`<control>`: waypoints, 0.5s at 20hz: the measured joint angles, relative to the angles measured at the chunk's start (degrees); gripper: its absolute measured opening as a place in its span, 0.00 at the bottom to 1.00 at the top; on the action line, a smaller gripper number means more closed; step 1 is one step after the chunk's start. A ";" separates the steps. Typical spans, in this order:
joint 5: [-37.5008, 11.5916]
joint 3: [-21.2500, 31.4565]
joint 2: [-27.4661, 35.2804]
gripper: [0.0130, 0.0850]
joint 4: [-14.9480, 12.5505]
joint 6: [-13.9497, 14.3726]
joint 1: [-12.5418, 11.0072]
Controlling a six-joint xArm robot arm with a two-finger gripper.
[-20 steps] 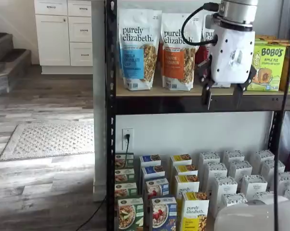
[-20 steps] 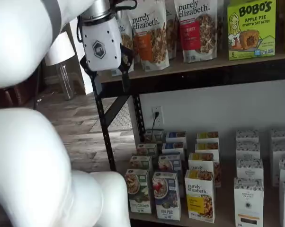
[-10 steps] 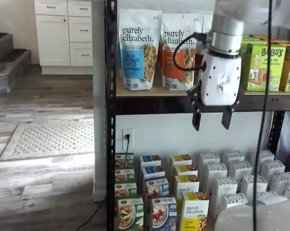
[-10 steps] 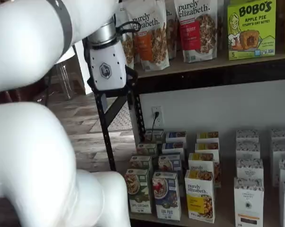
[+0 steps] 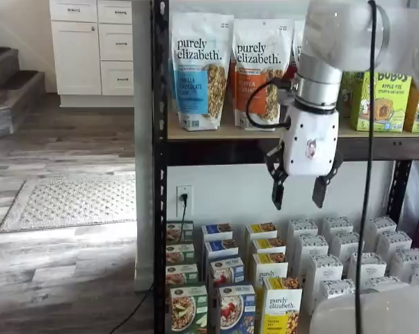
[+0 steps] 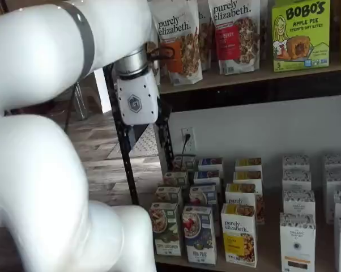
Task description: Pick up the blue and white box that is on the bottom shelf, the second box from the left
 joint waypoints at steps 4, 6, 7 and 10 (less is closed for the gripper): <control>-3.04 2.00 0.73 1.00 -0.07 -0.30 -0.21; -4.05 2.56 1.25 1.00 -0.29 -0.19 -0.10; -4.67 2.90 1.52 1.00 -0.30 -0.15 -0.05; -6.98 4.00 2.58 1.00 -0.44 0.14 0.28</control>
